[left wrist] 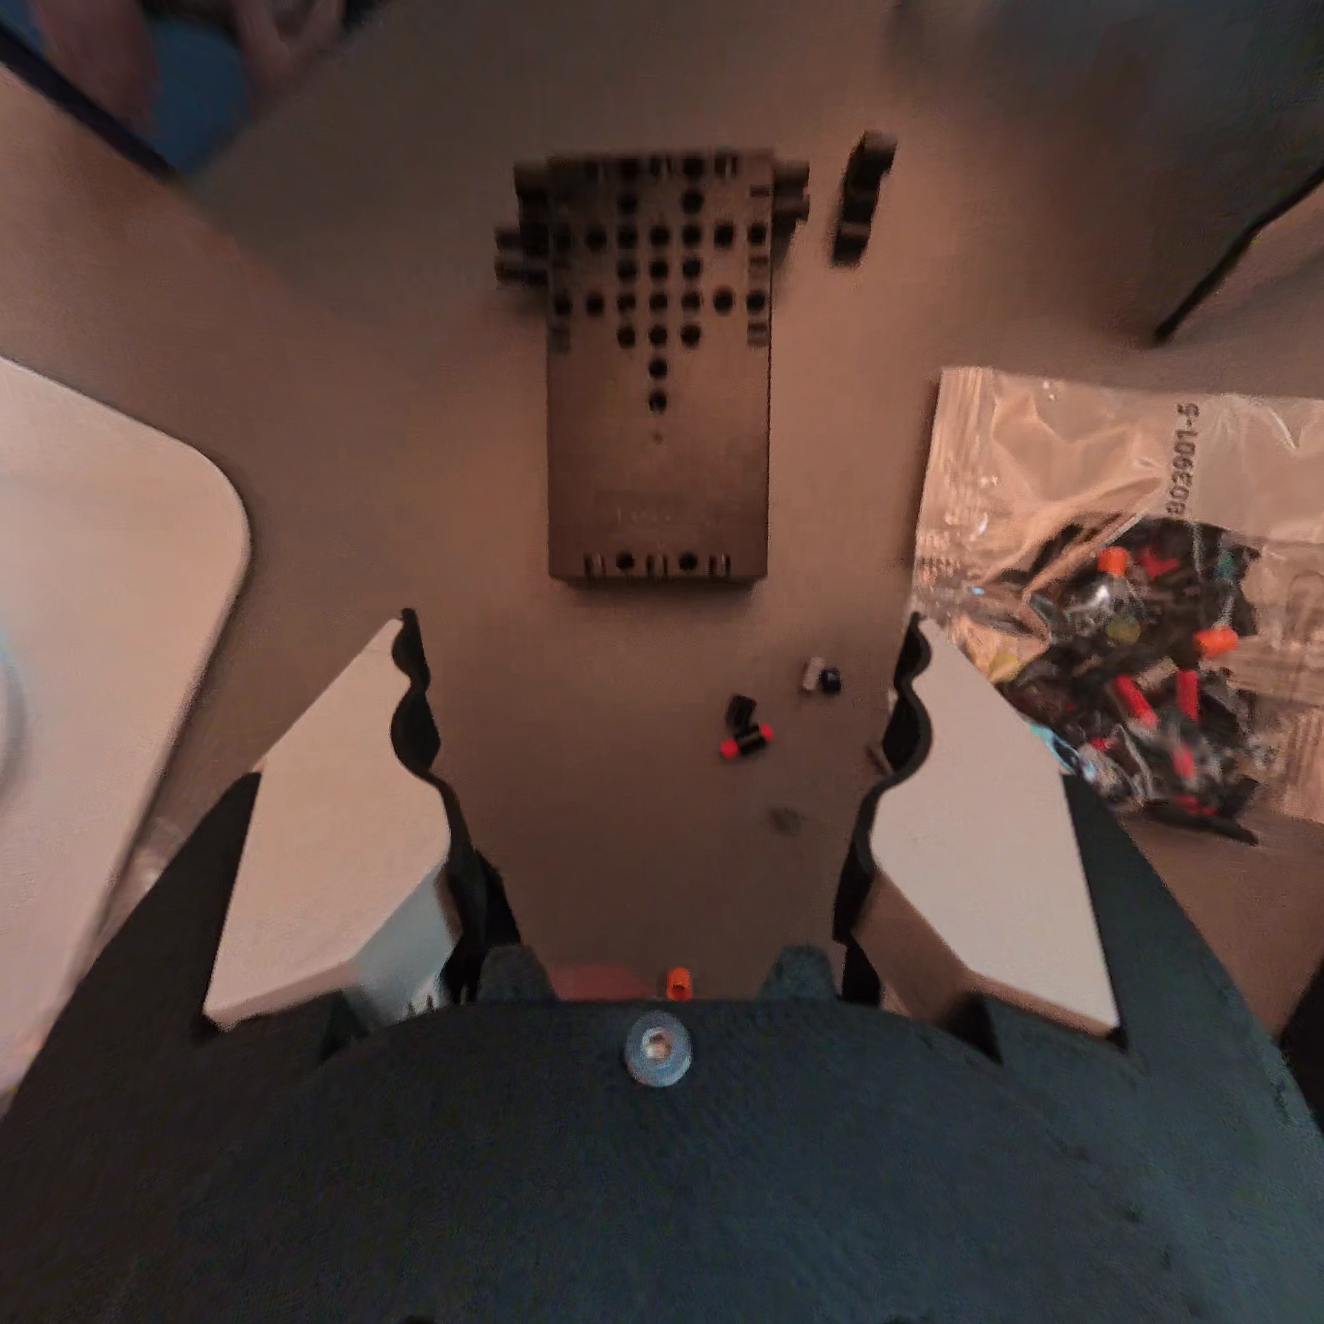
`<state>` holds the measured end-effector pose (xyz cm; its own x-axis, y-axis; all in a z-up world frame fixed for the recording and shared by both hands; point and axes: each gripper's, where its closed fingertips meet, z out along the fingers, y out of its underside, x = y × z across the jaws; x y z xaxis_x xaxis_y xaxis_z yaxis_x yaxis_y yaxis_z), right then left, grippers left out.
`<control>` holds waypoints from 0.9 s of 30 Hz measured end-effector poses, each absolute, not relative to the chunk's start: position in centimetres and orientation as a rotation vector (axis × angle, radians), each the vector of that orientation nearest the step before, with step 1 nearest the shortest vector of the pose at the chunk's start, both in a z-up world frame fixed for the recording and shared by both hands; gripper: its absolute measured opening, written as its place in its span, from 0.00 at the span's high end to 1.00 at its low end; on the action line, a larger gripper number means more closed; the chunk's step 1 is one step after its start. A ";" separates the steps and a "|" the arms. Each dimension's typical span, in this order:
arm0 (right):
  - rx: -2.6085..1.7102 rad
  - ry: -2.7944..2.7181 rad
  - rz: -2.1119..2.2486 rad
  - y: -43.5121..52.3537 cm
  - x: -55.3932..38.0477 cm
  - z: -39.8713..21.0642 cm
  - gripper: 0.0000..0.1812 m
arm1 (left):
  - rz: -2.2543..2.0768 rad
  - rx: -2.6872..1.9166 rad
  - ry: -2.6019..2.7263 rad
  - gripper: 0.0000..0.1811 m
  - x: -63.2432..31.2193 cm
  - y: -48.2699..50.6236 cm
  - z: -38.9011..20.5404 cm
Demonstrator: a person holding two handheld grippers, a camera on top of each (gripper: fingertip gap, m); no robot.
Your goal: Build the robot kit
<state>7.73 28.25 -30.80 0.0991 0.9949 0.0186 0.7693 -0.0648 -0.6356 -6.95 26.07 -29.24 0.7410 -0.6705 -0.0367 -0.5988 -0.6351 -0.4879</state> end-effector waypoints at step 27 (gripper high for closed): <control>-2.024 -1.491 0.527 29.6 8.0 -31.0 0.29 | -0.189 -2.380 0.539 0.13 -11.9 29.3 -31.7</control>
<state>8.05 29.64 -31.01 0.3023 0.9531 0.0171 0.7303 -0.2200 -0.6467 -11.89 29.27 -31.73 0.9038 -0.4278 -0.0083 -0.3291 -0.6827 -0.6524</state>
